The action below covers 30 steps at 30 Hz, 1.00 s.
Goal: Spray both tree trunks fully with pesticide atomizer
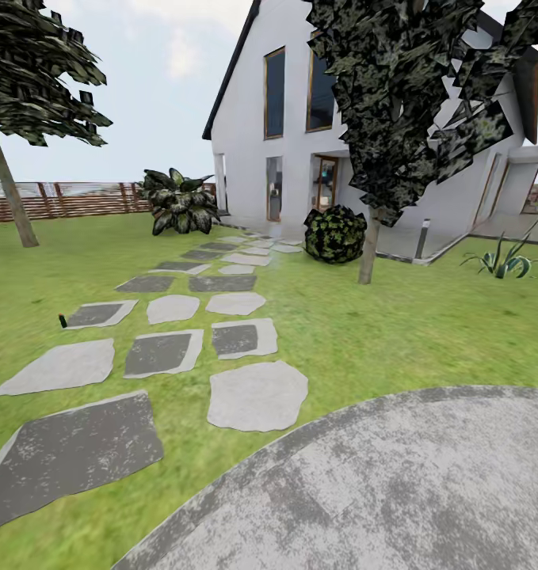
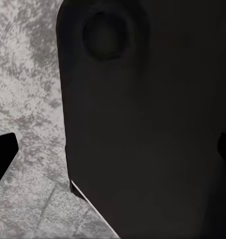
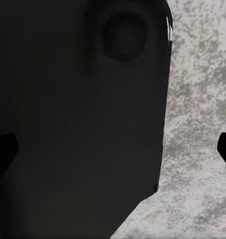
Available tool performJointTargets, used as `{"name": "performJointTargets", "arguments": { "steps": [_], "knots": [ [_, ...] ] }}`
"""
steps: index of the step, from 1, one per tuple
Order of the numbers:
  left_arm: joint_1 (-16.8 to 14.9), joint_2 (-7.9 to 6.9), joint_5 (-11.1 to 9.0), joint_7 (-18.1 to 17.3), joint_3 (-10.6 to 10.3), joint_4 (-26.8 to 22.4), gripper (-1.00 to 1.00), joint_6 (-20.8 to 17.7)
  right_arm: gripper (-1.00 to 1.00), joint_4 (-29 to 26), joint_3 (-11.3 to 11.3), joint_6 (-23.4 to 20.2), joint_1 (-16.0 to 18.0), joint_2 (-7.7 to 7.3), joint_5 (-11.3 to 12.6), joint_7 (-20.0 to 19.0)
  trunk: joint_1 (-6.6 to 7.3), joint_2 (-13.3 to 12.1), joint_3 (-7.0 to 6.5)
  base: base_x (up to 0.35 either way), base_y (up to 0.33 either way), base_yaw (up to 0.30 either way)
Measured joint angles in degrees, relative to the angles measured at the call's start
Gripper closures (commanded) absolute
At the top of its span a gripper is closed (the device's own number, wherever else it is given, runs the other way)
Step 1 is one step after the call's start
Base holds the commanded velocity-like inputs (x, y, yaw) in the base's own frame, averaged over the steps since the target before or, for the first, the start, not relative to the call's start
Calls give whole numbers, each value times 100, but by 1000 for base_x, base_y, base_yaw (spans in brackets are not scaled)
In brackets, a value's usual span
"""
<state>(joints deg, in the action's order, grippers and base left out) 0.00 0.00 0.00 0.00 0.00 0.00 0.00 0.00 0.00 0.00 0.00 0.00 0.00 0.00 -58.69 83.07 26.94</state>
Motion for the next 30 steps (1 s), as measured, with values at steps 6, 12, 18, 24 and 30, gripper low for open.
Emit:
{"name": "performJointTargets", "arguments": {
  "steps": [6, 12, 18, 24, 30],
  "knots": [
    [18, 53, 16, -17, 9, 65, -100, 4, -100, -109, 9, -12, -48, 132, 0, 23, -4, 1, -1, 0, 0, 0],
    [18, 45, 17, -17, 14, 63, -100, 7, -100, -239, 14, -3, -18, 289, -14, 27, -4, 1, -1, 0, 0, 0],
    [18, 47, 17, -17, 10, 57, -100, 9, -100, -269, 17, 0, -10, 322, -25, 30, -4, 1, -1, 0, 0, 0],
    [17, 48, 17, -11, -21, -35, -100, 90, -100, -272, 25, 103, -9, 325, -37, 51, -4, 1, -1, 0, 0, 0],
    [-7, 9, 30, -9, -25, -763, -100, 1555, -100, -831, -5, 1457, -7, -262, -35, 78, -4, 1, -2, 0, 0, 0]
  ]
}}
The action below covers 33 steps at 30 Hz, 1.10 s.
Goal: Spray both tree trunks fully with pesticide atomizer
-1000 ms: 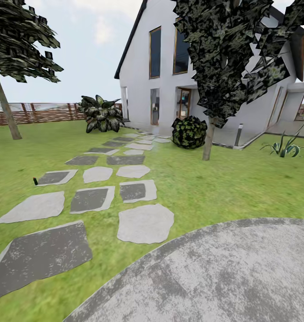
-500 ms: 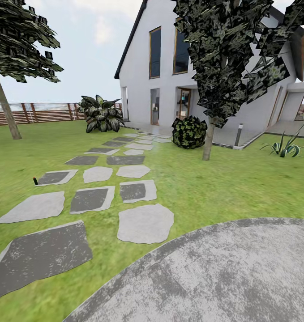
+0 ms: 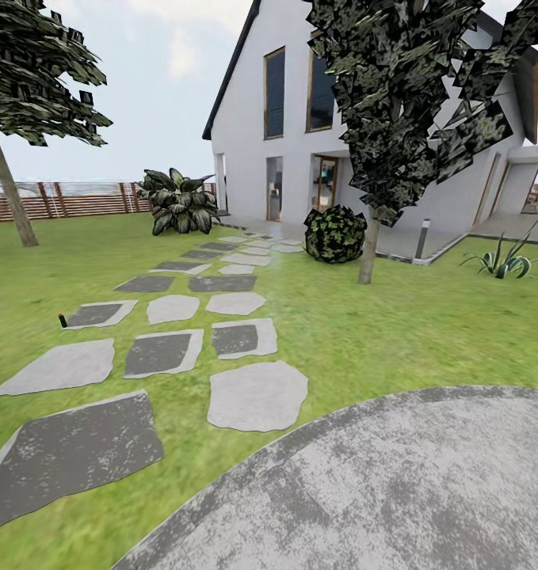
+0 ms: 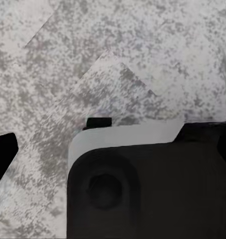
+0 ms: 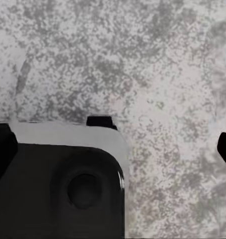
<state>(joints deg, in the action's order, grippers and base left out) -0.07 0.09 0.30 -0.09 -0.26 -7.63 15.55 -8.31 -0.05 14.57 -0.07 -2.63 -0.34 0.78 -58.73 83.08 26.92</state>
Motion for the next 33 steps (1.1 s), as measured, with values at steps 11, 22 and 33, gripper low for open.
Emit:
{"name": "performJointTargets", "arguments": {
  "steps": [11, 22, 33],
  "knots": [
    [-278, -39, -9, 78, 11, -1985, -100, 507, -100, -1474, -16, 1138, 866, -202, 39, -6, 0, 0, 0, 0, 0, 0],
    [-275, -174, 31, 50, 12, -1697, -100, 1470, -100, -1155, 14, 1160, 1043, -249, -89, -68, 0, 0, 1, 0, 0, 0],
    [-317, -186, -62, 116, 383, -1626, -100, 1438, -100, -1140, 28, 1171, 1044, -248, -158, -55, 0, 0, 1, 0, 0, 0]
  ]
}}
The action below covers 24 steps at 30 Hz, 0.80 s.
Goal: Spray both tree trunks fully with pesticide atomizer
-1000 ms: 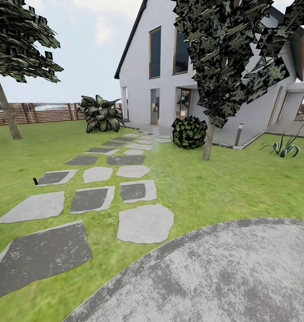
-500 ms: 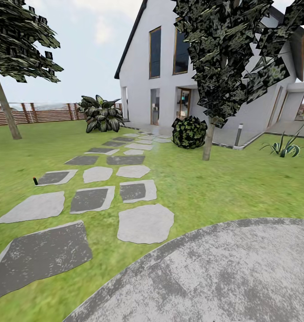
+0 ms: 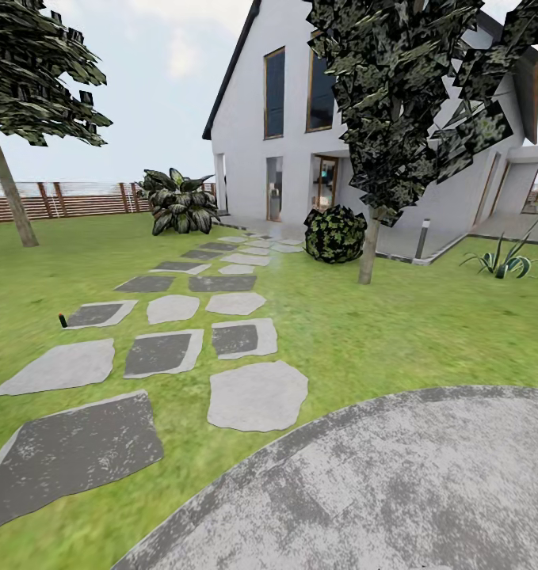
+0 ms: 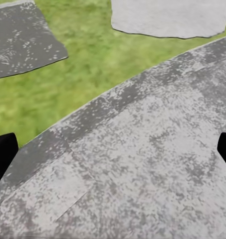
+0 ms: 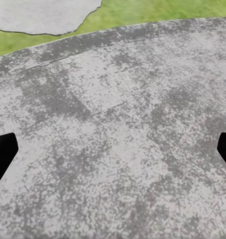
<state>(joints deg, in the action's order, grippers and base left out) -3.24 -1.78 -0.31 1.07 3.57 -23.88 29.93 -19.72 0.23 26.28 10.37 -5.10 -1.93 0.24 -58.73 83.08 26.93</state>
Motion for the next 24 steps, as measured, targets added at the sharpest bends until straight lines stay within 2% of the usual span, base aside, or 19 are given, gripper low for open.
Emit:
{"name": "performJointTargets", "arguments": {
  "steps": [6, 13, 24],
  "knots": [
    [-16, -3, -4, 52, 53, 13, -100, -4, -100, 1, 3, 0, 0, 21, -1, 10, -131, 239, 107, 0, 0, 0],
    [-10, 21, -2, 477, 53, 27, -100, -23, -100, 14, 11, 0, 0, 50, -1, 10, -285, 520, 233, 0, 0, 0],
    [-10, 20, 22, 526, 39, 171, -100, -6, -100, 21, 5, 0, 0, 53, -129, 10, -526, 961, 430, 0, 0, 0]
  ]
}}
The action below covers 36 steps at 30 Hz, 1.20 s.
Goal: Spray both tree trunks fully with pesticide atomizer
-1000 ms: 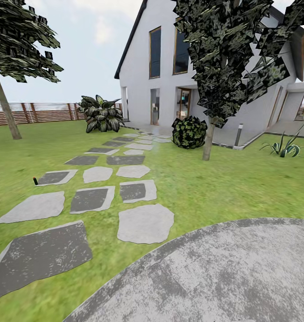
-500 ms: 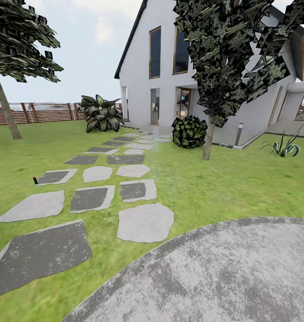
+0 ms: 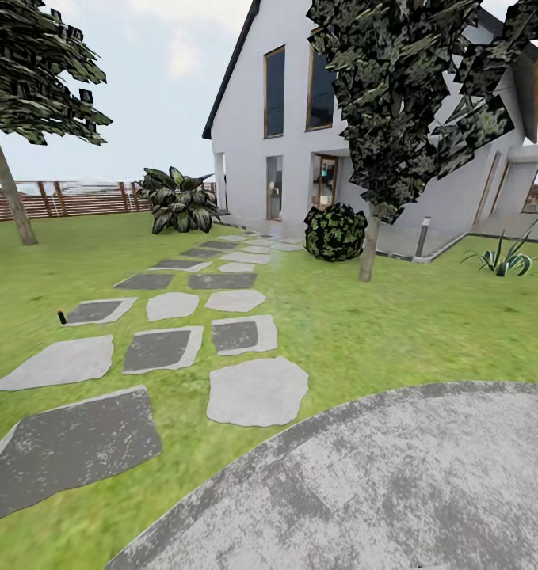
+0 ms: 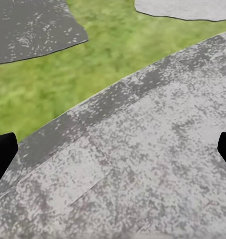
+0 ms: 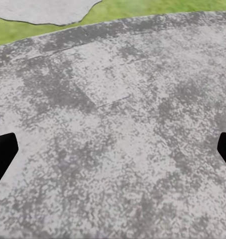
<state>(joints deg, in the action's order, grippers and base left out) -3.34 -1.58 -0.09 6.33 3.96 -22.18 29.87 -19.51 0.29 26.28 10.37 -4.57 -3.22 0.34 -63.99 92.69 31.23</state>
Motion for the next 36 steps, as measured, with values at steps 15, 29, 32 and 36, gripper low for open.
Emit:
{"name": "performJointTargets", "arguments": {
  "steps": [15, 29, 32, 36],
  "knots": [
    [0, -6, 18, 0, -5, 29, -100, 16, -100, 8, 6, 0, 0, 0, -28, -17, -329, 602, 269, 0, 0, 0],
    [0, -14, 18, 0, 0, 31, -100, 18, -100, 17, 6, 0, 0, 15, -29, 11, -637, 1163, 550, 0, 0, 63],
    [0, -17, 18, 0, 0, 33, -100, 19, -100, 17, 6, 0, 0, 17, -29, 14, -703, 1283, 624, 0, 0, 173],
    [0, -18, 18, 0, 0, 30, -100, 19, -100, 17, 6, 0, 0, 17, -29, 13, -791, 1444, 724, 0, 0, 175]
  ]
}}
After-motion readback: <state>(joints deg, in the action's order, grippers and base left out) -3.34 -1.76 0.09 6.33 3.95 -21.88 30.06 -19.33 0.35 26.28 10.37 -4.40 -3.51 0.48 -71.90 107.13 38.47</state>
